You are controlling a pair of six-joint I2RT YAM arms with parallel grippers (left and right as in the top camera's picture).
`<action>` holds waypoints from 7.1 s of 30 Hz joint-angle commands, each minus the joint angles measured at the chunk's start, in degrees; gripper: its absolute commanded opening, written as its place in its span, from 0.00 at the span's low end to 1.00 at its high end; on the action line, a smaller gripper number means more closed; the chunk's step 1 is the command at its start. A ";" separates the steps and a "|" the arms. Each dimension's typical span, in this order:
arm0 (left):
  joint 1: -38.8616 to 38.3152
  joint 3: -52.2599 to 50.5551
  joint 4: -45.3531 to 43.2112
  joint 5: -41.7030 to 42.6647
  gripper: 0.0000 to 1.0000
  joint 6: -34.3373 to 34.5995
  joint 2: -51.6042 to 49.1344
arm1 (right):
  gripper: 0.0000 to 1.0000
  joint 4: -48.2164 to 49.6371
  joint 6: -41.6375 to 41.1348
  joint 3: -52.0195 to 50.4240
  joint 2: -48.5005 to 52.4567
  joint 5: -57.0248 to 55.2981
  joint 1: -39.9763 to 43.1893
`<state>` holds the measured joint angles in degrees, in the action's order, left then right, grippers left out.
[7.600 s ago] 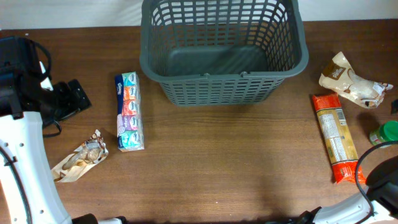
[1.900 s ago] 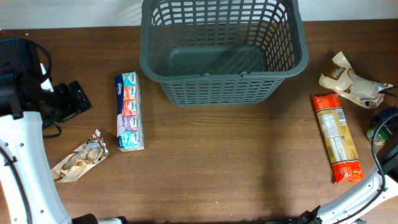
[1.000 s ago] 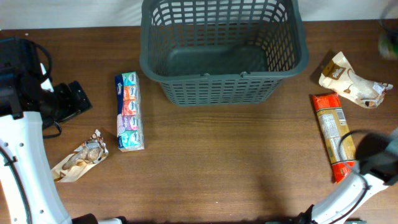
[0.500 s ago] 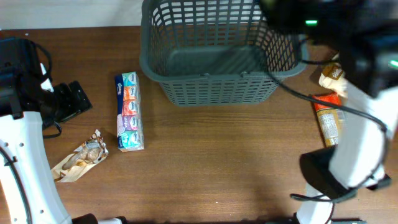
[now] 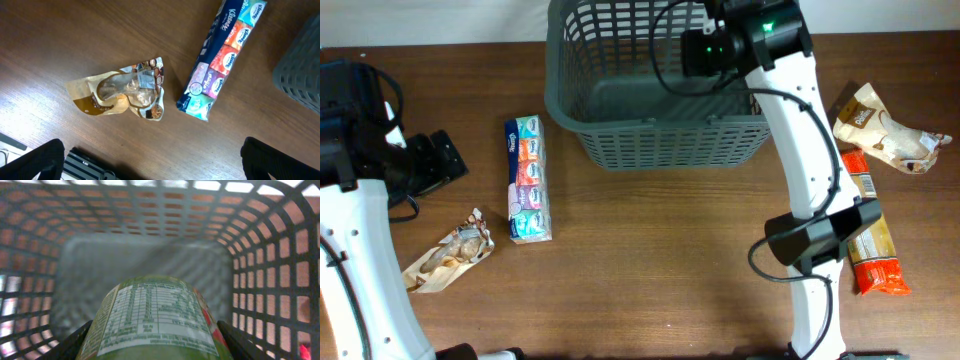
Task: Pack container
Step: 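Lower the jar into the basket and open the right gripper, then withdraw the right gripper toward the orange-ended pasta package, then lower the right gripper over the pasta package and align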
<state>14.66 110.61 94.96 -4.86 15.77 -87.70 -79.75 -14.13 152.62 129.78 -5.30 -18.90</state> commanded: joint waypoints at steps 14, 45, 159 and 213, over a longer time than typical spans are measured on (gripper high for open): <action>0.31 -0.11 0.04 0.15 0.99 -0.85 -0.22 | 0.04 -4.11 0.20 -0.22 10.60 8.09 6.08; 0.31 -0.11 0.04 0.15 0.99 -0.85 -0.22 | 0.53 -5.90 0.20 -12.59 14.93 7.67 5.79; 0.31 -0.11 0.04 0.15 0.99 -0.85 -0.22 | 0.99 8.59 34.93 -72.57 -30.93 3.10 45.59; 0.31 -0.11 0.04 0.15 0.99 -0.85 -0.22 | 0.99 20.17 49.24 -80.08 -24.06 6.82 54.47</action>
<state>14.66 110.56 94.96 -4.86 15.77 -87.70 -59.57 34.72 72.88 104.27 0.23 35.59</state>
